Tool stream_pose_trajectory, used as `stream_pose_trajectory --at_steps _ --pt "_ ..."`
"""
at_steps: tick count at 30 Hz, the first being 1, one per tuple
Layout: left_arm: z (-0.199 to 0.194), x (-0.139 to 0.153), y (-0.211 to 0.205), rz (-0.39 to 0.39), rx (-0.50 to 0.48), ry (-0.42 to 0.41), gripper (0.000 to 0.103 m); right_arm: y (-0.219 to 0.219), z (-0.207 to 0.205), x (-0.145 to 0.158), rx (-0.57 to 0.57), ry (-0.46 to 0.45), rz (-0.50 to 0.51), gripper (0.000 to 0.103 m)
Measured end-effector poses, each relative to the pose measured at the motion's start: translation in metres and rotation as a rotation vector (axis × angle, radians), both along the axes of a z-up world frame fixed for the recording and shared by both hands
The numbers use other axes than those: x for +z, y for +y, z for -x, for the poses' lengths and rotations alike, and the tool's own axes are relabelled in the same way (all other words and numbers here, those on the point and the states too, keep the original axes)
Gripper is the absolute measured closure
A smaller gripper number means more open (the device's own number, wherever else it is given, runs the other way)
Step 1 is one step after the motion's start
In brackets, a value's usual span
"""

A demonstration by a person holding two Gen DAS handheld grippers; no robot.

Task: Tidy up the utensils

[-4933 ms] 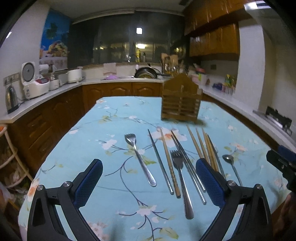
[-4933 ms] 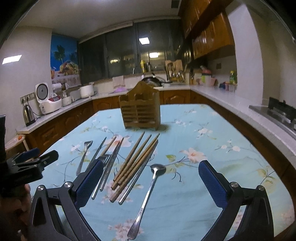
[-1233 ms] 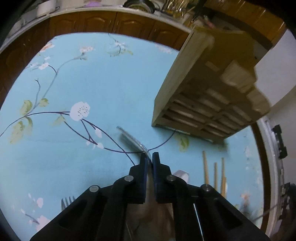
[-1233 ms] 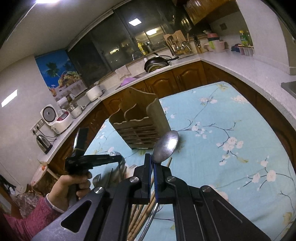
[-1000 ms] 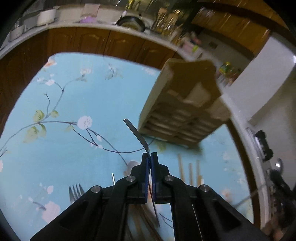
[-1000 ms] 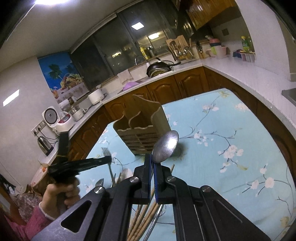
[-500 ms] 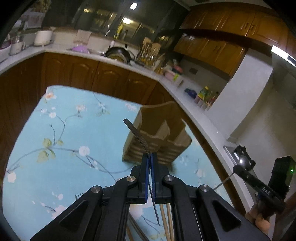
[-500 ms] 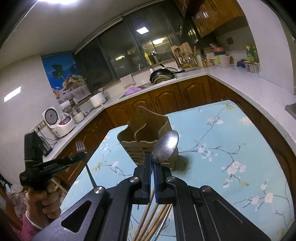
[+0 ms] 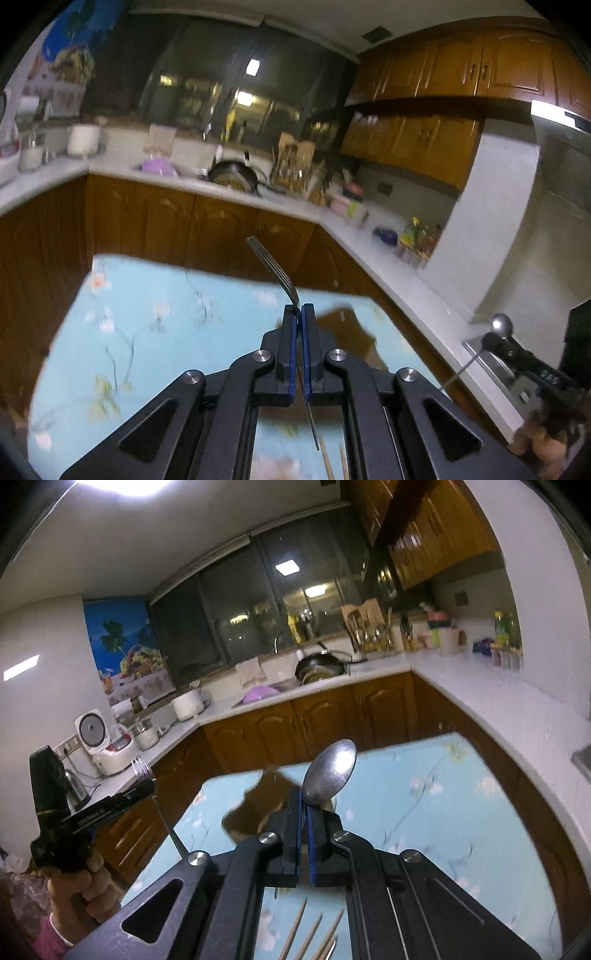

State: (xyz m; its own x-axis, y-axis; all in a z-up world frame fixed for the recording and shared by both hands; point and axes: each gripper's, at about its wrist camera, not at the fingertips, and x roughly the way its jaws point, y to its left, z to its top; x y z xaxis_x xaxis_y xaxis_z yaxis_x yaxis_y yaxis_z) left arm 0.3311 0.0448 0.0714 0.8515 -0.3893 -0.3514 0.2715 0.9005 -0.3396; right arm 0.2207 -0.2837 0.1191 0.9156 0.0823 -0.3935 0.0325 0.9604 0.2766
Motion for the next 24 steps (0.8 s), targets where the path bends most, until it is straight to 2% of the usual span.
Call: stream_pose_trajectory --at_steps 3,7,15,21,24 --pt "-0.019 -0.004 -0.008 -0.027 0.042 -0.039 0.103 -0.002 -0.019 0.012 -0.009 -0.022 0.022 0.101" --pt "-0.048 -0.019 -0.021 -0.044 0.087 -0.067 0.103 0.001 -0.044 0.013 -0.020 -0.021 0.066 0.101" --pt "-0.066 -0.058 -0.061 -0.074 0.069 -0.039 0.102 0.007 -0.087 -0.029 -0.009 0.072 0.104 0.101" --pt "-0.068 -0.079 -0.065 -0.095 0.050 0.021 0.101 0.009 -0.099 -0.064 0.010 0.152 0.094 0.101" --pt "-0.069 -0.077 -0.061 -0.092 0.038 0.038 0.098 0.005 -0.103 -0.074 0.026 0.178 0.076 0.100"
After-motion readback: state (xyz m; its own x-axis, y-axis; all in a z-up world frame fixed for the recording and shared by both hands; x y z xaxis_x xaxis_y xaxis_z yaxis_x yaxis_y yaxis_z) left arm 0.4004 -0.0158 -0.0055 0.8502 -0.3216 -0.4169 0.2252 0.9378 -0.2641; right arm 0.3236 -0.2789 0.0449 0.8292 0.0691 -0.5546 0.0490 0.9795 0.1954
